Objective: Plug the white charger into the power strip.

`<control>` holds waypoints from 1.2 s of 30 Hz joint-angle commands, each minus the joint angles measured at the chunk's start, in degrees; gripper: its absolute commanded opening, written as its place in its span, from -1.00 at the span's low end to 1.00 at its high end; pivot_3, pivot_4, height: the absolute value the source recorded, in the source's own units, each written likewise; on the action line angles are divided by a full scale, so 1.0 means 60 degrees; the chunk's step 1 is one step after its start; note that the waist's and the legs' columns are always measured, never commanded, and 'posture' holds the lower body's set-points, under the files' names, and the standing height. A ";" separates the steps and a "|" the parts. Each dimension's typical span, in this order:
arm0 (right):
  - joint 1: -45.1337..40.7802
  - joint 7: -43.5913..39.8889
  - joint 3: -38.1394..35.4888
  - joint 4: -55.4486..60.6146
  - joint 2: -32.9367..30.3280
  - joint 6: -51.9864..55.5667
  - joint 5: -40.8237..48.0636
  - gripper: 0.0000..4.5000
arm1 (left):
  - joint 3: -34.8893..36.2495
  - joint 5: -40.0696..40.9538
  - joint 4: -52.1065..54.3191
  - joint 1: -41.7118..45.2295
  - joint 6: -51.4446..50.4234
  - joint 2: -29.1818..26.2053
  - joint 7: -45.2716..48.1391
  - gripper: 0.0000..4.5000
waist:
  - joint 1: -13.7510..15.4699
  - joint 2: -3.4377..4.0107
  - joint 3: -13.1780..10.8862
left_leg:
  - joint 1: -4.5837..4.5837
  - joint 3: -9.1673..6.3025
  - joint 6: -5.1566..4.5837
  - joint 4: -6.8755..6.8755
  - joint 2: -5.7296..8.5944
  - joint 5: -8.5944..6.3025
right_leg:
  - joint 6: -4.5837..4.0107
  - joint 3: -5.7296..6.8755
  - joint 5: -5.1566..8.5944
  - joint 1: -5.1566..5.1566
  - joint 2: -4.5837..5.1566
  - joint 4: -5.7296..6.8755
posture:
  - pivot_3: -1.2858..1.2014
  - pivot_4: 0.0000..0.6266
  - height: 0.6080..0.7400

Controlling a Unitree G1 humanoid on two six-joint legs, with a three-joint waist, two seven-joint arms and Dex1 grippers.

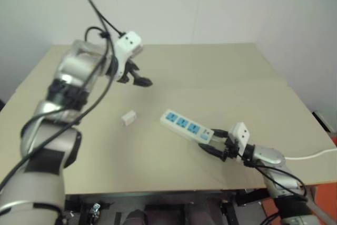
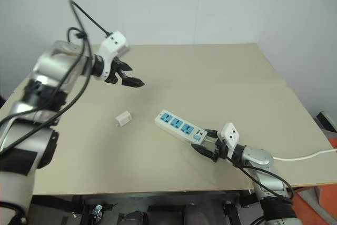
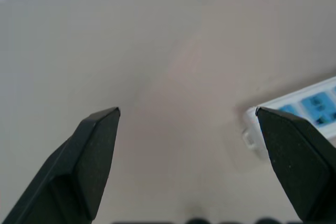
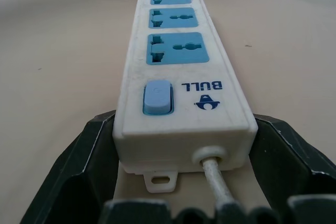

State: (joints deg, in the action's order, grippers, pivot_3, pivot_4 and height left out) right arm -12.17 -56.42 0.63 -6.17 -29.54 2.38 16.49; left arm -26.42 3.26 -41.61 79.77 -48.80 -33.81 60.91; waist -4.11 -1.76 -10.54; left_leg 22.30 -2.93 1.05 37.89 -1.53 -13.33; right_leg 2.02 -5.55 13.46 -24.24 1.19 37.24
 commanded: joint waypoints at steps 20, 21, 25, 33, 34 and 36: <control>0.0155 0.0189 0.1051 0.0922 0.0622 -0.0166 -0.0384 0.54 | -0.0925 -0.3939 -0.5880 0.1691 0.2048 0.1638 0.2183 1.00 | 0.0017 -0.0015 -0.0027 | 0.0027 -0.0007 0.0001 0.0002 0.0004 0.0000 | 0.0014 0.0001 0.0006 -0.0014 0.0004 -0.0003 | 0.03 -0.52 1.00; 0.0188 0.0194 0.1088 0.0873 0.0594 -0.0246 -0.0483 0.54 | -0.0905 -0.4000 -0.5903 0.1659 0.2040 0.1676 0.2177 1.00 | 0.0017 -0.0015 -0.0027 | 0.0028 -0.0007 0.0001 0.0002 0.0004 0.0000 | 0.0014 0.0001 0.0006 -0.0014 0.0004 -0.0003 | 0.03 -0.52 1.00; 0.0293 0.0267 0.1179 0.0783 0.0618 -0.0469 -0.0706 0.54 | -0.0864 -0.4216 -0.5983 0.1544 0.1896 0.1815 0.2291 1.00 | 0.0021 -0.0015 -0.0027 | 0.0029 -0.0007 0.0000 0.0002 0.0004 0.0000 | 0.0014 0.0001 0.0006 -0.0014 0.0005 -0.0004 | 0.03 -0.52 1.00; 0.0156 0.0751 0.1427 0.0742 0.1052 -0.0464 -0.0962 0.54 | -0.0795 -0.4507 -0.6003 0.1205 0.1758 0.2154 0.2302 1.00 | -0.0005 -0.0016 -0.0026 | 0.0015 -0.0008 0.0000 0.0002 0.0003 0.0000 | 0.0014 0.0001 0.0006 -0.0006 0.0003 0.0011 | 0.03 -0.52 1.00; 0.0142 0.0812 0.1456 0.0749 0.1113 -0.0470 -0.0988 0.54 | -0.0792 -0.4546 -0.6008 0.1151 0.1756 0.2192 0.2278 1.00 | -0.0011 -0.0016 -0.0026 | 0.0011 -0.0008 0.0001 0.0002 0.0003 0.0000 | 0.0014 0.0000 0.0006 -0.0006 0.0002 0.0014 | 0.03 -0.52 1.00; 0.0137 0.0883 0.1484 0.0771 0.1162 -0.0475 -0.1004 0.54 | -0.0775 -0.4593 -0.6015 0.1096 0.1752 0.2230 0.2248 1.00 | -0.0019 -0.0016 -0.0026 | 0.0007 -0.0006 0.0000 0.0002 0.0003 0.0000 | 0.0013 -0.0003 0.0006 -0.0006 0.0002 0.0022 | 0.03 -0.52 1.00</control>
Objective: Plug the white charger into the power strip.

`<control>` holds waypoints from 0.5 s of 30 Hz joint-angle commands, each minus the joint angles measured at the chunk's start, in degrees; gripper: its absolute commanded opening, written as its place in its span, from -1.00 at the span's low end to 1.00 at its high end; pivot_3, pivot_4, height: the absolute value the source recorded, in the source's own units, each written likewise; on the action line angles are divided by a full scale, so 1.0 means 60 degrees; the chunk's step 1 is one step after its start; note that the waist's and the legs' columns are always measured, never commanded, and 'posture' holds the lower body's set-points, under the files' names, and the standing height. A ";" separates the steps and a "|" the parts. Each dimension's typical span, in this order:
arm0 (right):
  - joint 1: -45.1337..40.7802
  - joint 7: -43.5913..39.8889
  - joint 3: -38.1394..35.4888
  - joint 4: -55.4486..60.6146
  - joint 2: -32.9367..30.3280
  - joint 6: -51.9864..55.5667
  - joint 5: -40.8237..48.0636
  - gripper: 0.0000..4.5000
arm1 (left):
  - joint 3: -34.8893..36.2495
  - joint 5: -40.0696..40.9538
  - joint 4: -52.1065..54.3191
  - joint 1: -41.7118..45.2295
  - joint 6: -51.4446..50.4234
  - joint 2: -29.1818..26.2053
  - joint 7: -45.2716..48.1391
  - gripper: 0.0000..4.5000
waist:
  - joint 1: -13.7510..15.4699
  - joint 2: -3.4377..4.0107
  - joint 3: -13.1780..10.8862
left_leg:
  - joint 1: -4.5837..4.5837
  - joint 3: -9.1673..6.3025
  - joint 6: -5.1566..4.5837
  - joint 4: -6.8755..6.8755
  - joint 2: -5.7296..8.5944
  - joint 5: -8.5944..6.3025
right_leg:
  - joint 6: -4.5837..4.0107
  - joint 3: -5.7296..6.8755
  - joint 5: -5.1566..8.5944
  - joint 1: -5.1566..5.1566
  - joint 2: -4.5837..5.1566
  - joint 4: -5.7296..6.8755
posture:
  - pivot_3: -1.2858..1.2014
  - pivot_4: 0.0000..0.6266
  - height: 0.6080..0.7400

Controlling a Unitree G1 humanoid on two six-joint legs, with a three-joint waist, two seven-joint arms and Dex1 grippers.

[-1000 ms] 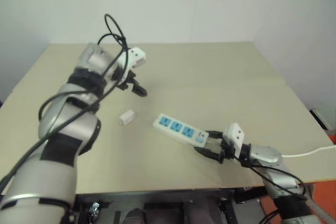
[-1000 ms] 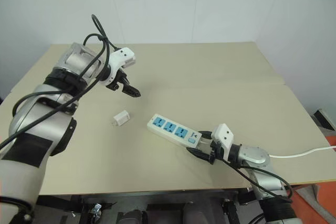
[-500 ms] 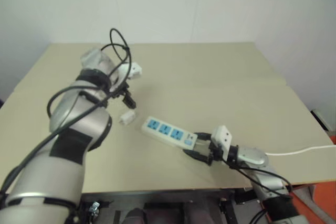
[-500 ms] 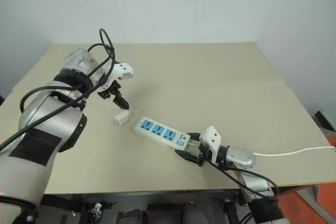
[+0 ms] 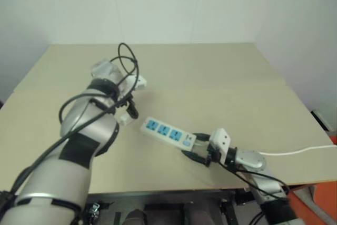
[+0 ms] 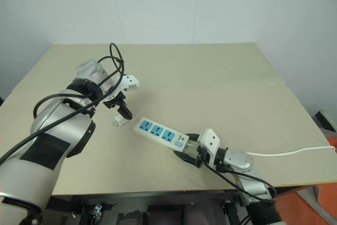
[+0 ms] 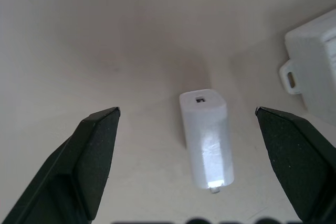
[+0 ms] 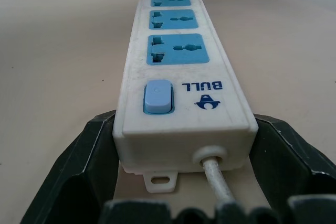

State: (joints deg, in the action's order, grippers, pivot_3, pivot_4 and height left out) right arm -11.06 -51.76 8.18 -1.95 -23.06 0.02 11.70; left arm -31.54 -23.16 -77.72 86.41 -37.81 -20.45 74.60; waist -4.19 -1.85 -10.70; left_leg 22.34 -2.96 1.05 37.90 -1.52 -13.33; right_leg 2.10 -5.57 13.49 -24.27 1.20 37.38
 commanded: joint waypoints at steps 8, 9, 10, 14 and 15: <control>0.0127 0.0275 0.0210 0.0173 -0.0065 -0.0014 -0.0242 0.54 | 0.0225 -0.0241 -0.0013 -0.0295 -0.0231 0.0268 -0.0358 1.00 | 0.0005 -0.0001 0.0000 | -0.0006 0.0001 0.0000 0.0002 0.0002 0.0000 | 0.0002 -0.0002 0.0002 0.0000 0.0001 0.0021 | 0.03 -0.52 1.00; 0.0140 0.0261 0.0200 0.0165 -0.0097 -0.0017 -0.0230 0.54 | 0.0250 -0.0239 -0.0017 -0.0319 -0.0229 0.0286 -0.0422 1.00 | 0.0006 -0.0001 0.0000 | -0.0007 0.0001 0.0000 0.0002 0.0002 0.0000 | 0.0002 -0.0003 0.0002 0.0000 0.0001 0.0021 | 0.03 -0.52 1.00; 0.0158 0.0252 0.0197 0.0167 -0.0123 -0.0021 -0.0224 0.54 | 0.0292 -0.0231 -0.0022 -0.0332 -0.0238 0.0310 -0.0495 1.00 | 0.0006 -0.0001 0.0001 | -0.0007 0.0001 0.0000 0.0002 0.0003 0.0000 | 0.0002 -0.0002 0.0002 0.0000 0.0001 0.0021 | 0.03 -0.52 1.00; 0.0227 0.0271 0.0229 0.0253 -0.0161 0.0002 -0.0236 0.54 | 0.0466 -0.0214 -0.0022 -0.0351 -0.0271 0.0414 -0.0778 1.00 | 0.0025 -0.0001 0.0001 | -0.0004 0.0000 0.0000 0.0002 0.0006 0.0000 | 0.0002 -0.0002 0.0003 0.0000 0.0004 0.0020 | 0.03 -0.52 1.00; 0.0240 0.0288 0.0249 0.0264 -0.0159 0.0003 -0.0254 0.54 | 0.0482 -0.0236 -0.0025 -0.0366 -0.0254 0.0434 -0.0840 1.00 | 0.0027 -0.0001 0.0001 | -0.0004 0.0000 0.0000 0.0002 0.0008 0.0000 | 0.0001 -0.0002 0.0002 0.0000 0.0006 0.0020 | 0.03 -0.52 1.00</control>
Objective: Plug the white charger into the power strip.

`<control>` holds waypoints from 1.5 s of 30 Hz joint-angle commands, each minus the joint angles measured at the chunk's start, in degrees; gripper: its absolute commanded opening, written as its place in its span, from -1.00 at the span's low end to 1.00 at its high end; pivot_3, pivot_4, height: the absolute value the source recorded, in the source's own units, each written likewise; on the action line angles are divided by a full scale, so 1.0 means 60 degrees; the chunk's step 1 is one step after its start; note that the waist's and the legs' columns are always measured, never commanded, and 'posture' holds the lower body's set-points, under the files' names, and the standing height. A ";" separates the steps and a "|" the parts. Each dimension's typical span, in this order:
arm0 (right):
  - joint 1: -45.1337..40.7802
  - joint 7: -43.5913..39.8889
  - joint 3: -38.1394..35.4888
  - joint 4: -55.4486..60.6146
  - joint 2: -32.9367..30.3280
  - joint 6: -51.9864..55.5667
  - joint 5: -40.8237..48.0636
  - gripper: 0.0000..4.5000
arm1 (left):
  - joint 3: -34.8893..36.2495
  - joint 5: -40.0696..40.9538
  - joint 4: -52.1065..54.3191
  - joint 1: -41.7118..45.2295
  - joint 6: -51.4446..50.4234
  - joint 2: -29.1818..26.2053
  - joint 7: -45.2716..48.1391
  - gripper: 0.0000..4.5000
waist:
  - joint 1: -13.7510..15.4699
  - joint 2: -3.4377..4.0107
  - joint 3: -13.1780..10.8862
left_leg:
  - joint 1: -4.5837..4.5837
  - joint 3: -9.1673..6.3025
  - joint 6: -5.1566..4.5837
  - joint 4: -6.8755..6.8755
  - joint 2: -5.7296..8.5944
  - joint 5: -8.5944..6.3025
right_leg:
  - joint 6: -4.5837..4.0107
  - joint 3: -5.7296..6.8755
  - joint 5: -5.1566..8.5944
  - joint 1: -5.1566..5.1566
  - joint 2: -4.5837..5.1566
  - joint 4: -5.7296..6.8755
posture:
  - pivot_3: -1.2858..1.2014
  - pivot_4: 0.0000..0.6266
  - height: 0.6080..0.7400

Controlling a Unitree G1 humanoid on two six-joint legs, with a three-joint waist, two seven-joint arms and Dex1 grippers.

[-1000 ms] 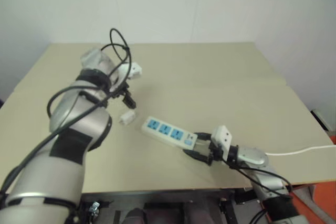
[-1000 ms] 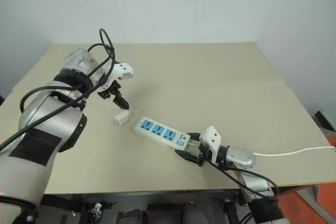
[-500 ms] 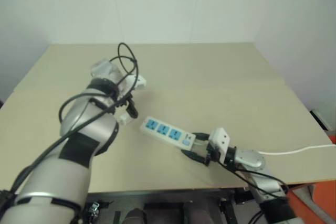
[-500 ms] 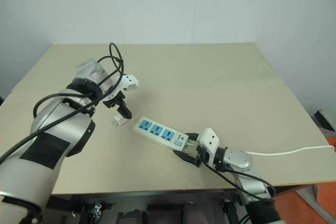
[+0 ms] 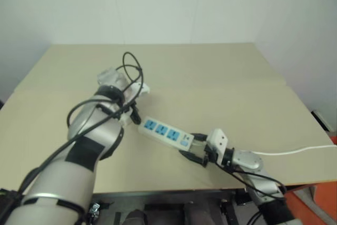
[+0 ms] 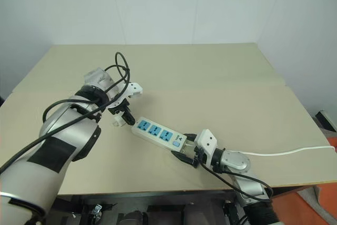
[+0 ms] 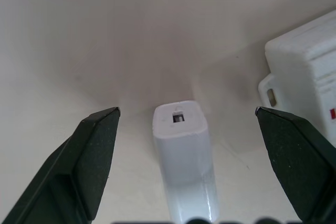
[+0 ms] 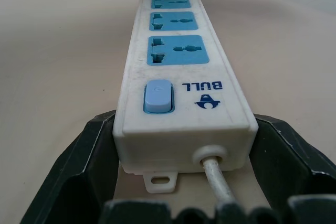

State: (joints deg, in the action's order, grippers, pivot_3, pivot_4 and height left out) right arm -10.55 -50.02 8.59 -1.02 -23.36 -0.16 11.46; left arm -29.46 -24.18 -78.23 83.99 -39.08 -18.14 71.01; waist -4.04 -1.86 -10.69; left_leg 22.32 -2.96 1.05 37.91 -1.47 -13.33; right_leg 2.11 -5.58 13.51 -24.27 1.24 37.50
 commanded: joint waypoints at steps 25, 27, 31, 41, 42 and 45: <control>0.0526 0.0321 0.0504 0.0118 -0.0242 0.0014 -0.0471 0.54 | 0.1993 0.0964 0.0552 0.0836 0.0307 -0.0201 -0.1051 -0.55 | 0.0004 -0.0023 0.0018 | -0.0013 -0.0003 0.0000 0.0001 0.0007 0.0000 | 0.0006 0.0001 0.0004 0.0011 0.0005 0.0009 | 0.03 -0.52 1.00; 0.0502 0.0104 0.0496 0.0234 -0.0340 -0.0009 -0.0334 0.54 | 0.2616 0.1482 0.0873 0.1390 0.0303 -0.0426 -0.1147 -0.55 | 0.0010 -0.0024 0.0016 | -0.0004 -0.0004 0.0000 0.0001 0.0008 0.0000 | 0.0004 0.0002 0.0003 0.0006 0.0006 0.0006 | 0.03 -0.52 1.00; 0.0084 -0.0773 0.0615 0.0070 -0.0615 -0.0321 -0.0084 0.54 | 0.3949 0.2745 0.2051 0.1728 0.0599 -0.0942 -0.1023 -0.55 | -0.0003 -0.0025 0.0015 | 0.0006 -0.0005 0.0001 0.0001 0.0018 -0.0001 | 0.0000 0.0004 0.0001 0.0000 0.0022 0.0003 | 0.03 -0.52 1.00; -0.2375 -0.3658 0.1228 -0.2715 -0.0291 -0.1503 0.0202 0.54 | 0.7311 0.7459 0.9968 -0.3652 0.1083 -0.0745 -0.0046 -0.55 | -0.0238 -0.0011 0.0026 | -0.0064 0.0006 0.0003 0.0001 0.0000 0.0001 | -0.0043 -0.0006 -0.0012 0.0021 0.0025 0.0076 | 0.03 -0.52 1.00; -0.2665 -0.3825 0.1340 -0.3192 -0.0186 -0.1683 0.0022 0.54 | 0.7328 0.7731 1.0652 -0.4364 0.1216 -0.0648 0.0010 -0.55 | -0.0267 -0.0013 0.0028 | -0.0046 -0.0005 0.0005 0.0005 -0.0005 0.0002 | -0.0049 0.0006 -0.0016 0.0013 0.0023 0.0077 | 0.03 -0.52 1.00; -0.3251 -0.4070 0.1522 -0.4302 0.0038 -0.2234 -0.0409 0.54 | 0.7165 0.8304 1.1863 -0.5653 0.1278 -0.0703 0.0146 -0.55 | -0.0268 -0.0017 0.0028 | -0.0047 0.0002 0.0008 0.0008 -0.0023 0.0002 | -0.0065 0.0002 -0.0026 0.0001 0.0015 0.0078 | 0.03 -0.52 1.00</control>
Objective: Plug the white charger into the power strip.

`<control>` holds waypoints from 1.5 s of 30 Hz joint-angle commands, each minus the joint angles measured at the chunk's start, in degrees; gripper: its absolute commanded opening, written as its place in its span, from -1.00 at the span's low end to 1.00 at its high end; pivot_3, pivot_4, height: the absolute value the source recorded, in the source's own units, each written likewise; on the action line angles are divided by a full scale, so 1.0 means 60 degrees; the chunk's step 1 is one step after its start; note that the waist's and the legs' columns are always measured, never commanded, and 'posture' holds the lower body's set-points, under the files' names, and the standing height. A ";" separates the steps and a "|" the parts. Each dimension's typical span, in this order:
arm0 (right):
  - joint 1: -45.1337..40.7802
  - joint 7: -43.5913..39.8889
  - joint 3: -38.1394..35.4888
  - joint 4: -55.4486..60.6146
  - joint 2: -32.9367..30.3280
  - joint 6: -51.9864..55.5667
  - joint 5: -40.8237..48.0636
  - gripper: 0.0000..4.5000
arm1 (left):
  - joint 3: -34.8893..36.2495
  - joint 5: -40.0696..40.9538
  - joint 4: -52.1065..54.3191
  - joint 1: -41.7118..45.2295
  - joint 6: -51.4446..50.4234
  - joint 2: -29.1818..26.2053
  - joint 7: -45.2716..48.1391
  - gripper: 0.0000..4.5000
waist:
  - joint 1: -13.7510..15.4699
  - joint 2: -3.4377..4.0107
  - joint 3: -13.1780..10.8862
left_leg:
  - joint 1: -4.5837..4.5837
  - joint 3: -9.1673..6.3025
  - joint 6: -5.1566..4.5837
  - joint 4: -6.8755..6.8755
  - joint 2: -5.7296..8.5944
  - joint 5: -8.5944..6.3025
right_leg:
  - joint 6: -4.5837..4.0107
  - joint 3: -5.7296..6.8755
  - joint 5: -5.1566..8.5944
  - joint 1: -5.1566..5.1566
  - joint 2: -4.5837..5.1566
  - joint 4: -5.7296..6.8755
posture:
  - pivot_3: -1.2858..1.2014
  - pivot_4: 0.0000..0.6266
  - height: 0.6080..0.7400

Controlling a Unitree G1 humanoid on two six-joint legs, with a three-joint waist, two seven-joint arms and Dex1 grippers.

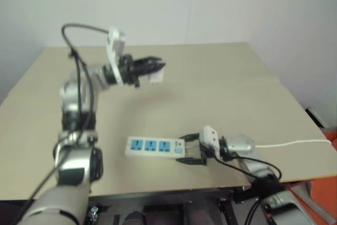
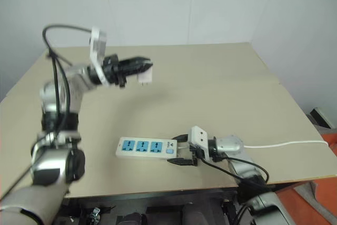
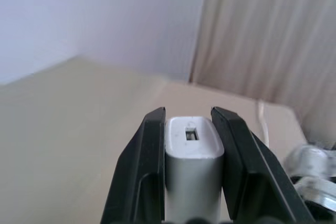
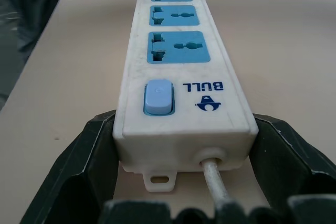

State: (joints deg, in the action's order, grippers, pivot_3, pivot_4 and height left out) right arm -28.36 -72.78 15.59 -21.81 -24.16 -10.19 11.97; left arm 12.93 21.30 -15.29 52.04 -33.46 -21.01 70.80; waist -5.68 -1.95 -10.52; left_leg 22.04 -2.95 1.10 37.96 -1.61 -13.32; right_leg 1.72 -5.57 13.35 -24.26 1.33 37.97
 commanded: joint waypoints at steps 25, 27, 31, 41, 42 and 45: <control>-0.0648 0.0375 0.0132 -0.1600 0.0745 -0.0985 -0.0990 0.54 | -0.1567 0.1525 -0.1602 -0.2484 0.3437 0.0413 0.3186 -0.55 | -0.0005 -0.0014 0.0030 | -0.0155 -0.0001 -0.0005 -0.0019 -0.0008 -0.0005 | -0.0009 0.0007 0.0002 0.0175 -0.0020 -0.0066 | 0.03 -0.52 1.00; -0.0606 0.0394 0.0129 -0.1466 0.0711 -0.0895 -0.0985 0.54 | -0.1771 0.1445 -0.1893 -0.2338 0.3556 0.0379 0.3472 -0.55 | -0.0006 -0.0014 0.0030 | -0.0155 0.0000 -0.0005 -0.0019 -0.0007 -0.0005 | -0.0009 0.0006 0.0003 0.0175 -0.0020 -0.0066 | 0.03 -0.52 1.00; -0.0567 0.0486 0.0116 -0.1392 0.0684 -0.0854 -0.1039 0.54 | -0.1989 0.1326 -0.2722 -0.2077 0.4088 0.0253 0.3617 -0.55 | -0.0012 -0.0015 0.0030 | -0.0154 0.0000 -0.0006 -0.0019 -0.0008 -0.0006 | -0.0007 0.0006 0.0004 0.0175 -0.0023 -0.0072 | 0.03 -0.52 1.00; -0.0451 0.0710 0.0247 -0.1322 0.0793 -0.0911 -0.1218 0.54 | -0.2415 0.1475 -0.3971 -0.1713 0.4471 -0.0010 0.3617 -0.55 | -0.0008 -0.0015 0.0030 | -0.0151 -0.0001 -0.0008 -0.0021 -0.0009 -0.0008 | 0.0016 0.0006 0.0018 0.0174 -0.0025 -0.0077 | 0.03 -0.52 1.00; -0.0444 0.0724 0.0259 -0.1317 0.0804 -0.0916 -0.1233 0.54 | -0.2439 0.1450 -0.4026 -0.1697 0.4493 0.0023 0.3617 -0.55 | -0.0012 -0.0015 0.0030 | -0.0151 -0.0001 -0.0009 -0.0021 -0.0010 -0.0008 | 0.0016 0.0007 0.0019 0.0174 -0.0026 -0.0076 | 0.03 -0.52 1.00; -0.0408 0.0789 0.0207 -0.1276 0.0899 -0.0838 -0.1144 0.54 | -0.2384 0.1393 -0.4186 -0.1620 0.4409 0.0172 0.3617 -0.55 | -0.0022 -0.0015 0.0030 | -0.0153 -0.0002 -0.0011 -0.0021 -0.0013 -0.0009 | 0.0017 0.0007 0.0019 0.0173 -0.0030 -0.0074 | 0.03 -0.52 1.00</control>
State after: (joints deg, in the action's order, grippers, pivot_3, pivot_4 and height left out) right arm -31.92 -68.92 15.19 -29.58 -19.47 -15.81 7.20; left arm -1.70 29.28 -40.64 40.51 -7.42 -20.16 92.01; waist -5.81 -2.04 -10.34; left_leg 21.12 -2.96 1.03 37.83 -1.69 -13.38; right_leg 1.88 -5.53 13.50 -23.22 1.14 37.53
